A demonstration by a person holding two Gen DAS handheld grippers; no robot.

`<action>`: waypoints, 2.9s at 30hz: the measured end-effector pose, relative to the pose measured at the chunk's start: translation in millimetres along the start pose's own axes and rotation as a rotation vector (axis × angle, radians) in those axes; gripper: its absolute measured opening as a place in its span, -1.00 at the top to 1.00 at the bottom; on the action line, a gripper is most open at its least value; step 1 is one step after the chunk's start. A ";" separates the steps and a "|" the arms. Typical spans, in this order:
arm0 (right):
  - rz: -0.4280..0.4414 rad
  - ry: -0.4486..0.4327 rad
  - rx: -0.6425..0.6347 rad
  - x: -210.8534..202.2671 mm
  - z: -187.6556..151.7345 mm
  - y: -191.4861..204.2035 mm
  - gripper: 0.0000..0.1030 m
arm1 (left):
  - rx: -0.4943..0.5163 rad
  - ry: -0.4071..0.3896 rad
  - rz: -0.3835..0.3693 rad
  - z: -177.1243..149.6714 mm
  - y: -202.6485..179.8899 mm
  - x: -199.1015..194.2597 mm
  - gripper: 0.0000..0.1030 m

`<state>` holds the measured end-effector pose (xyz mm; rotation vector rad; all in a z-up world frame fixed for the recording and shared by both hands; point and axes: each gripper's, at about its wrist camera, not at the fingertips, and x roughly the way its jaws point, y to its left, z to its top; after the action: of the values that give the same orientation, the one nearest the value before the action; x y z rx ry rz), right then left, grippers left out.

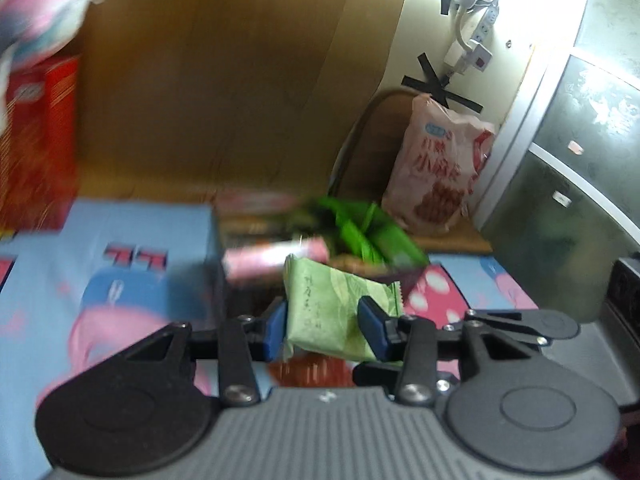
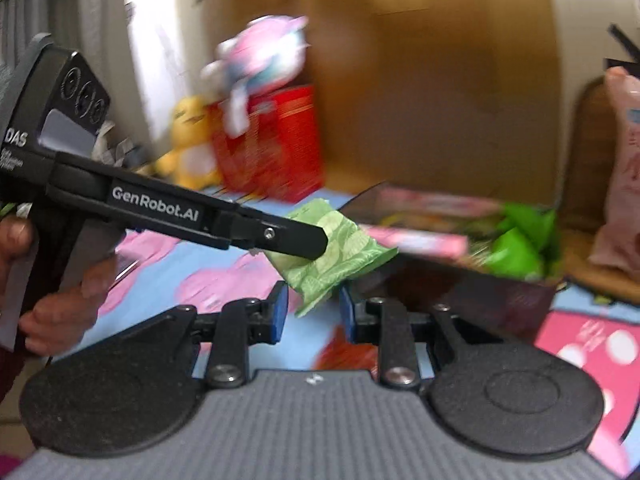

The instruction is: Organize snacks

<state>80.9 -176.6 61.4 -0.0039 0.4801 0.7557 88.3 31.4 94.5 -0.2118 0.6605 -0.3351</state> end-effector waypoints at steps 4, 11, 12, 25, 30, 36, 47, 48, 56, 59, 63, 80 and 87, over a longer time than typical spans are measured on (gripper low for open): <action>-0.111 -0.034 0.042 22.2 8.9 -32.9 0.37 | -0.011 -0.019 0.043 27.9 2.9 42.0 0.14; -0.179 -0.121 0.172 -2.4 -10.1 -59.4 0.25 | -0.015 -0.034 0.112 20.4 7.7 60.3 0.02; -0.181 -0.131 0.180 -9.4 -14.3 -60.5 0.16 | -0.021 -0.045 0.107 16.8 8.6 54.0 0.02; -0.175 0.010 0.310 -35.1 -90.5 -32.0 0.11 | -0.012 0.041 0.333 -80.9 10.7 -2.7 -0.13; -0.251 0.063 0.210 -36.5 -101.9 -9.4 0.11 | -0.016 0.079 0.396 -110.3 15.6 -11.2 -0.14; -0.247 0.068 0.211 -47.7 -112.3 -1.2 0.11 | 0.009 0.071 0.427 -125.0 11.4 -21.0 -0.21; -0.242 -0.027 0.307 -68.7 -135.6 15.8 -0.05 | 0.038 0.042 0.448 -143.9 1.0 -29.6 -0.44; -0.245 -0.037 0.317 -69.9 -137.0 16.5 -0.05 | 0.038 0.036 0.449 -144.9 0.8 -29.9 -0.45; -0.265 -0.095 0.364 -77.4 -147.3 21.8 -0.07 | 0.044 -0.004 0.462 -153.2 -1.7 -31.0 -0.56; -0.238 -0.110 0.382 -79.9 -149.6 22.4 -0.33 | 0.050 -0.012 0.467 -156.3 -2.0 -32.1 -0.66; -0.233 -0.108 0.341 -76.6 -149.7 33.0 -0.73 | 0.047 -0.021 0.466 -157.5 0.4 -32.4 -0.71; -0.260 -0.087 0.197 -64.4 -150.4 50.6 -1.00 | 0.041 -0.014 0.472 -156.6 1.4 -29.8 -0.87; -0.256 -0.095 0.207 -63.0 -149.6 49.3 -1.00 | 0.041 -0.017 0.474 -157.2 2.1 -30.3 -0.87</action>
<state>-53.4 -207.8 -37.4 0.1601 0.4554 0.4509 -32.7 30.9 -10.3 -0.0144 0.6653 0.1083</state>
